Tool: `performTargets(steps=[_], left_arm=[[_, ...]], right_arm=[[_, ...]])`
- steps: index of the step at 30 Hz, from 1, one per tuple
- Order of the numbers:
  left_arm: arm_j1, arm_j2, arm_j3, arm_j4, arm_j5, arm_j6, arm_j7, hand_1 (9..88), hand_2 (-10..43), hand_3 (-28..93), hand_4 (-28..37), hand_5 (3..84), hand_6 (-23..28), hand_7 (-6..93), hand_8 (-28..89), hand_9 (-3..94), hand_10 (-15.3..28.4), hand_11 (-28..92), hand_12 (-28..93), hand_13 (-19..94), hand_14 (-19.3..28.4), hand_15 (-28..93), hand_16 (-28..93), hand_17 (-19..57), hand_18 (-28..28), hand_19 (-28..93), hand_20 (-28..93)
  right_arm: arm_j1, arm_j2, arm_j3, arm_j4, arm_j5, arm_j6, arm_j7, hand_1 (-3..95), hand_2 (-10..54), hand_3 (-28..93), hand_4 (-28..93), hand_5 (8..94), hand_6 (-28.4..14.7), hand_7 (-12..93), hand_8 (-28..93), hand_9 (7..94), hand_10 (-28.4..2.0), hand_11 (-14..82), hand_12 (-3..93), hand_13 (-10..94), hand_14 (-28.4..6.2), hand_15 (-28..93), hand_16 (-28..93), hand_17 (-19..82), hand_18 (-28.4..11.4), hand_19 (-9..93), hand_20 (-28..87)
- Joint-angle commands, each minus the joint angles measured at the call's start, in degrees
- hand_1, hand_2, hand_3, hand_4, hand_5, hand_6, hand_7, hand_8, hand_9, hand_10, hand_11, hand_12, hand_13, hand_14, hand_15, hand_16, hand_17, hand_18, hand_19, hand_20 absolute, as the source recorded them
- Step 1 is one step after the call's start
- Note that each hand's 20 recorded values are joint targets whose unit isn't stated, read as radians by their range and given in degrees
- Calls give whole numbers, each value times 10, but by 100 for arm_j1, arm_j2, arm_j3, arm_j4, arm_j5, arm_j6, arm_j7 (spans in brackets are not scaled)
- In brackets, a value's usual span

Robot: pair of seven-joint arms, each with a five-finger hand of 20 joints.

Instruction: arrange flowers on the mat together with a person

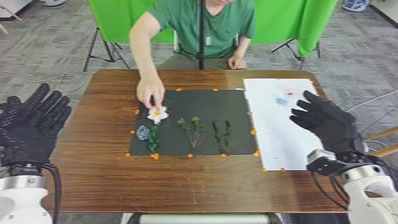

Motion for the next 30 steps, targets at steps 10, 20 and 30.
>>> performTargets(steps=[10,20,30], left_arm=[[23,-8,178,77,-72,13,-129,204,172,692,-283,428,77,96,-86,363,137,165,85,251,131,233,-60,-52,132,292,106],[24,-29,216,79,-80,-13,-115,206,170,690,-283,428,78,98,-86,362,140,165,85,252,130,232,-60,-52,132,292,106],[52,-64,331,77,-151,-16,-149,208,170,689,-283,428,77,100,-87,359,142,167,88,248,142,250,-53,-55,133,295,110]], right_arm=[[130,195,-114,31,-1552,426,133,146,104,739,-217,364,-36,96,-76,371,-139,35,158,311,-142,85,260,101,-143,324,104],[405,575,-291,106,-4331,1068,746,165,76,752,-215,366,-39,109,-82,337,-140,25,156,219,-116,12,230,92,-87,251,85],[1128,1481,-923,825,-7433,743,2694,234,16,761,-210,360,-27,136,-90,330,-128,30,161,229,-131,32,239,74,-129,323,93]])
